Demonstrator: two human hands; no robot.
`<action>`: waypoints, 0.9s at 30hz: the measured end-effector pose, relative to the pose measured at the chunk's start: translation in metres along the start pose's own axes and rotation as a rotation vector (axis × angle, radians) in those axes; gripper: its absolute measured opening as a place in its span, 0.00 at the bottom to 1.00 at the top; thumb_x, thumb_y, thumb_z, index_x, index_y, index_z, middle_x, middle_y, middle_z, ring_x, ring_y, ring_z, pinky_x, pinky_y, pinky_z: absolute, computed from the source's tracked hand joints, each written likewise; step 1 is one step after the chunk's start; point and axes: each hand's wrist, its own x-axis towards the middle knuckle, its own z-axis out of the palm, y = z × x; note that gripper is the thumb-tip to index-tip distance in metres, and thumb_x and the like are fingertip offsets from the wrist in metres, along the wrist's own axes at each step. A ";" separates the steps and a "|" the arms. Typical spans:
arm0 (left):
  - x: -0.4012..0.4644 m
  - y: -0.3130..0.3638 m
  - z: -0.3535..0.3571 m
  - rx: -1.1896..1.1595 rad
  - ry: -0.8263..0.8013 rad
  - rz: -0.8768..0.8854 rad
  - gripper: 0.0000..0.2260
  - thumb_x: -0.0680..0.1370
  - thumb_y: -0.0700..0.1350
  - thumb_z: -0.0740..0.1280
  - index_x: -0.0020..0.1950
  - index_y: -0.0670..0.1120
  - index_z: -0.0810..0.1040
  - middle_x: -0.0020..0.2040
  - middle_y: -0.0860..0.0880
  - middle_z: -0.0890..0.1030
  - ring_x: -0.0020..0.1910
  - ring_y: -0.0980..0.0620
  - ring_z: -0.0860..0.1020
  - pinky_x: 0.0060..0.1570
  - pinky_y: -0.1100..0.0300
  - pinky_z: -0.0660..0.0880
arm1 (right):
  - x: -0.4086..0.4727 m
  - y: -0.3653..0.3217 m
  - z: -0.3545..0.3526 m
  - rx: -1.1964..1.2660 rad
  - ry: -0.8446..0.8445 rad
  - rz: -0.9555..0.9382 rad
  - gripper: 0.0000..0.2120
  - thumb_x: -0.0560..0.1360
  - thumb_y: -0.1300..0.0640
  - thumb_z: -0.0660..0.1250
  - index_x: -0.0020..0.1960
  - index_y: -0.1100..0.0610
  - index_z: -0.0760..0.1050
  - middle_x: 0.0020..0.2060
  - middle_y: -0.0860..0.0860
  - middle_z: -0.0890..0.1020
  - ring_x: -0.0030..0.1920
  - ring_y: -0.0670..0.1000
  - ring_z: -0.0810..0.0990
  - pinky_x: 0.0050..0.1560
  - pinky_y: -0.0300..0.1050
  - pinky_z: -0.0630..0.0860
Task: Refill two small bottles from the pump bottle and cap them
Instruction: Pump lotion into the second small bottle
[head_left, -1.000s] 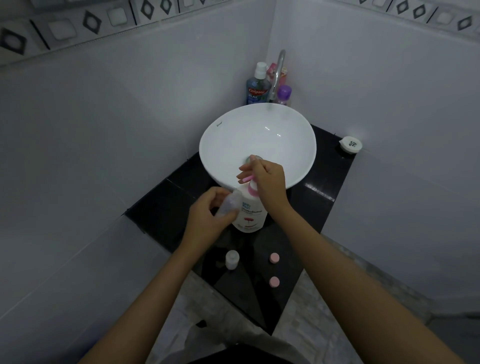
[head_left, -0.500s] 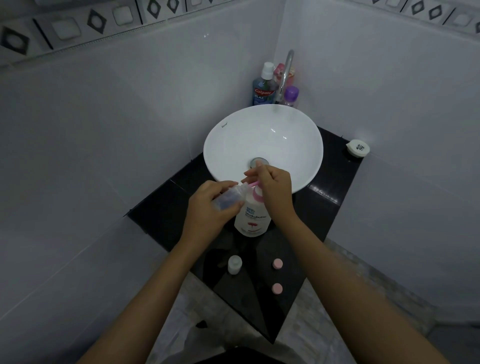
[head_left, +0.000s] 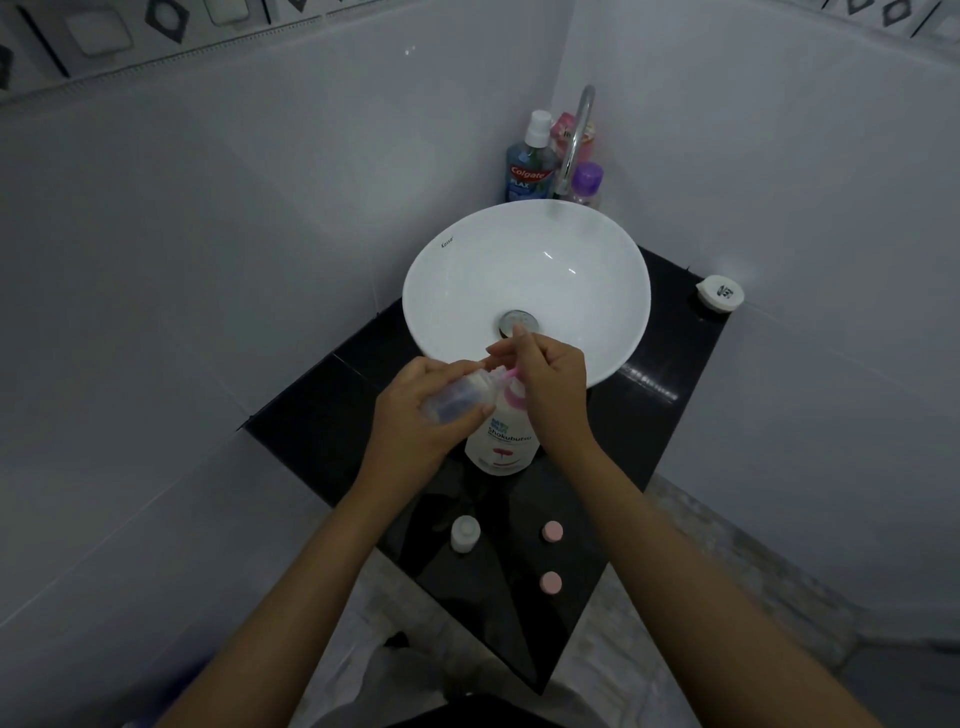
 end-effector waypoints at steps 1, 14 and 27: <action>0.000 0.000 0.000 -0.012 -0.004 -0.011 0.19 0.69 0.46 0.75 0.60 0.48 0.79 0.51 0.52 0.78 0.52 0.59 0.77 0.50 0.74 0.73 | 0.000 0.000 0.000 0.009 0.001 -0.001 0.17 0.80 0.58 0.59 0.42 0.66 0.82 0.34 0.57 0.84 0.36 0.48 0.82 0.39 0.35 0.77; -0.001 -0.001 0.003 -0.042 -0.049 -0.072 0.19 0.69 0.45 0.75 0.60 0.49 0.80 0.50 0.52 0.77 0.51 0.59 0.76 0.49 0.75 0.71 | 0.000 0.008 -0.002 -0.111 0.027 0.017 0.14 0.79 0.55 0.62 0.43 0.57 0.83 0.34 0.48 0.82 0.33 0.40 0.78 0.34 0.40 0.76; 0.003 -0.004 0.003 -0.105 -0.082 -0.119 0.19 0.69 0.45 0.75 0.59 0.50 0.80 0.51 0.55 0.78 0.53 0.58 0.77 0.47 0.76 0.72 | 0.000 0.013 0.000 -0.138 0.009 0.018 0.17 0.80 0.56 0.59 0.42 0.61 0.83 0.42 0.53 0.86 0.38 0.38 0.80 0.39 0.36 0.76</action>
